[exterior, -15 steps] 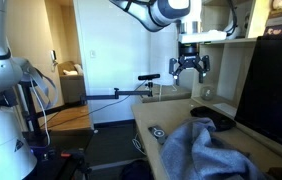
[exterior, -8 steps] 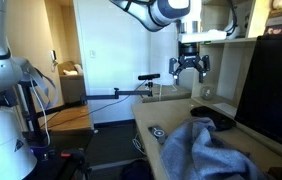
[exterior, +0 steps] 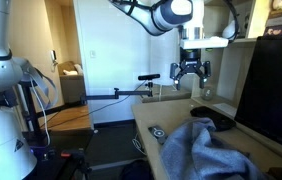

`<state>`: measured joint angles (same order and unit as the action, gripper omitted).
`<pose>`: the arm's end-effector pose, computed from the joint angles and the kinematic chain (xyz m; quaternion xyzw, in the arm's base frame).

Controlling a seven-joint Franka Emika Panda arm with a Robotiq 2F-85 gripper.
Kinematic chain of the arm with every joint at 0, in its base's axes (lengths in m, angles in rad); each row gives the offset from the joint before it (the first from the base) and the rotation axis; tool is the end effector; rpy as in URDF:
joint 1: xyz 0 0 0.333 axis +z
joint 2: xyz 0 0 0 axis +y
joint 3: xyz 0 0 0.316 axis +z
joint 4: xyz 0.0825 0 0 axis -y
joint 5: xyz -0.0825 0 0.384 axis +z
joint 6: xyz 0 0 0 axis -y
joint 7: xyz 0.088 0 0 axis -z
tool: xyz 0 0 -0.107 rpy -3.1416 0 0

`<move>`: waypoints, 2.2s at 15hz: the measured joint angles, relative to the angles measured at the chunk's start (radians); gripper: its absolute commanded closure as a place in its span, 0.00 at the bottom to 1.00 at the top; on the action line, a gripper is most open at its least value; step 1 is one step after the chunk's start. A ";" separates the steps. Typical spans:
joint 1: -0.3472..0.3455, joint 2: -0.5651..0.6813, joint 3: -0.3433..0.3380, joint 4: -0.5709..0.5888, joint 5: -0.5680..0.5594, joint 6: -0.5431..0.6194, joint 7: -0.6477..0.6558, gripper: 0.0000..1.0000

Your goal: Hang the sweater on the computer

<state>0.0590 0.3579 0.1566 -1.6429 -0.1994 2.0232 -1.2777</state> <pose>0.6512 0.1198 0.4129 0.7068 0.7045 -0.0198 0.0614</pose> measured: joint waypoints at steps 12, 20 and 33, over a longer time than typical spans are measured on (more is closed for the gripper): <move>-0.011 0.254 -0.001 0.253 0.009 -0.114 -0.072 0.00; -0.012 0.369 -0.001 0.399 0.023 -0.248 -0.075 0.00; -0.012 0.370 -0.001 0.405 0.023 -0.251 -0.075 0.00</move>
<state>0.0472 0.7284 0.1552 -1.2377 -0.1762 1.7725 -1.3529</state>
